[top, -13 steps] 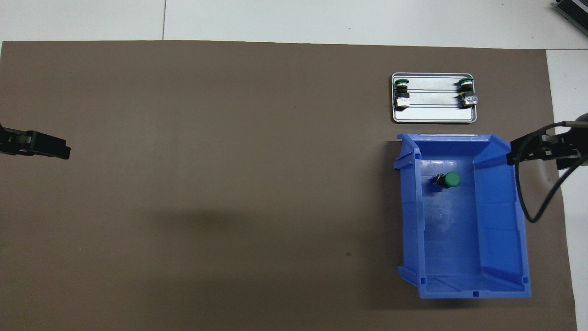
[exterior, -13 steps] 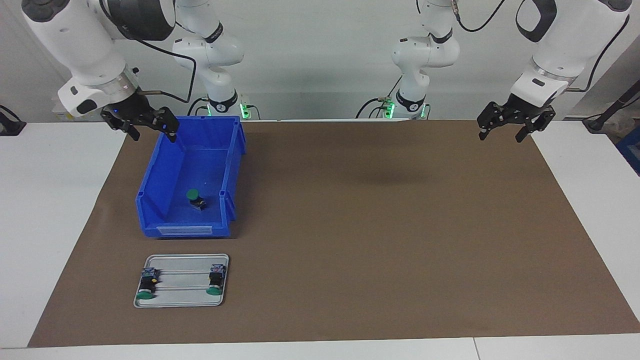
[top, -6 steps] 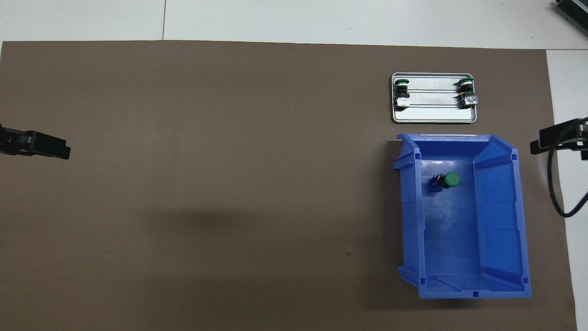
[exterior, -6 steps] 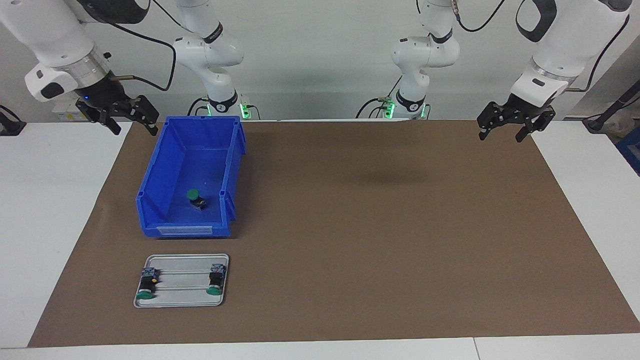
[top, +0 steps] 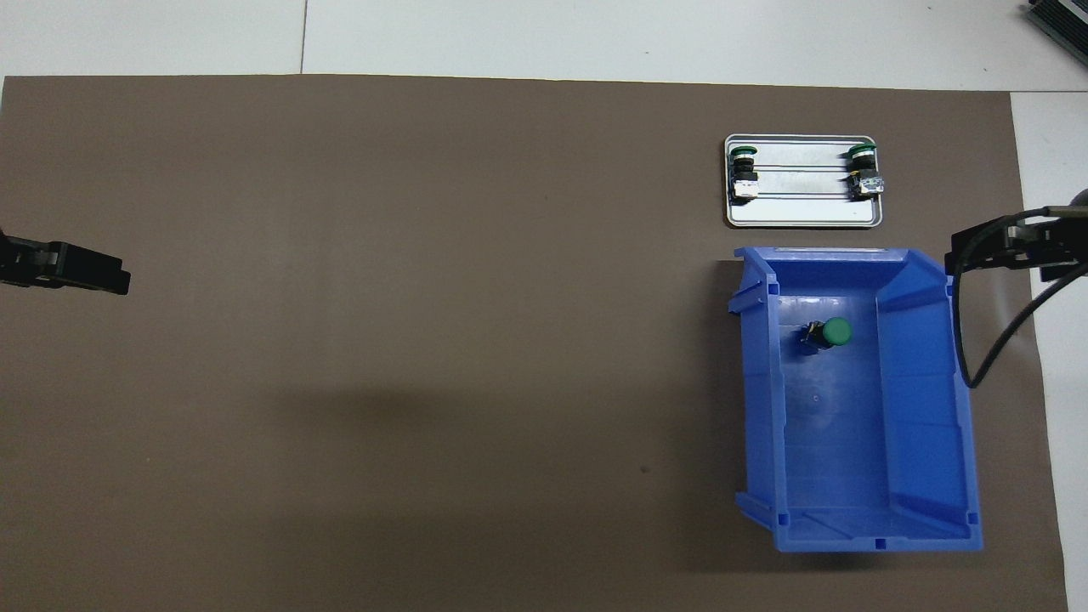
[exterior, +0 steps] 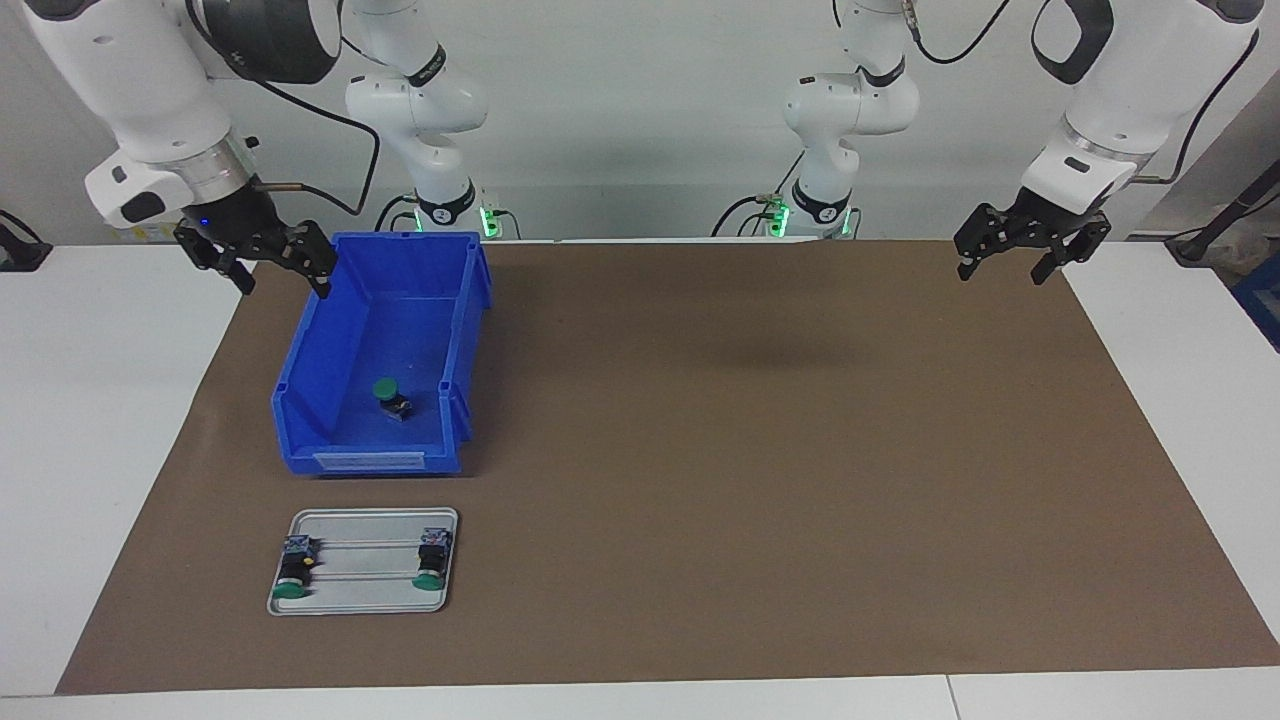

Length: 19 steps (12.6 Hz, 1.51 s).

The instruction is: Place and press button with both arms

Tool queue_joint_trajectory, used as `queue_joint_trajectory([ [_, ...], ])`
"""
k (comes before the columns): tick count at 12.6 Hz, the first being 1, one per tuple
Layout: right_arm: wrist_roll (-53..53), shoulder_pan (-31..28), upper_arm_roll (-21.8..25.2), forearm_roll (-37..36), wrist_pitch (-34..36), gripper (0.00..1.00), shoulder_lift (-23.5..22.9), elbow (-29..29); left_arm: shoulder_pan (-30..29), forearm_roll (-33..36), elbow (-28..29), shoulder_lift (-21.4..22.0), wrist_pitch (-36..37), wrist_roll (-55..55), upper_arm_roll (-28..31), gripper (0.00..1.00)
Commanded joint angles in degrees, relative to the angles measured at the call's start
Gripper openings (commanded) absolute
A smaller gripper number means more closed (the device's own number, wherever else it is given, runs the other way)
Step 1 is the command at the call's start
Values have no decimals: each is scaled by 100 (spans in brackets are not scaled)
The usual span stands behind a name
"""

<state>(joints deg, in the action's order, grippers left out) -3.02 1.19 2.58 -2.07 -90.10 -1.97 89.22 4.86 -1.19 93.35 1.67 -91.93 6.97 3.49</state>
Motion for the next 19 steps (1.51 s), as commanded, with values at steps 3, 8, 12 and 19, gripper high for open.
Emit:
queue_joint_trajectory([
  [3,-49,-66,-91,-207,71,99,250,341,-55,110,210,176,-88,41,-42,100],
  [8,-67,-137,-126,-127,37,100,241,253,-55,110,210,176,-88,41,-42,100],
  [12,-93,-128,-126,-110,46,100,241,254,-55,110,210,176,-97,41,-42,100],
  [19,-111,-128,-135,-101,46,100,233,262,-55,110,210,176,-88,41,-42,100],
])
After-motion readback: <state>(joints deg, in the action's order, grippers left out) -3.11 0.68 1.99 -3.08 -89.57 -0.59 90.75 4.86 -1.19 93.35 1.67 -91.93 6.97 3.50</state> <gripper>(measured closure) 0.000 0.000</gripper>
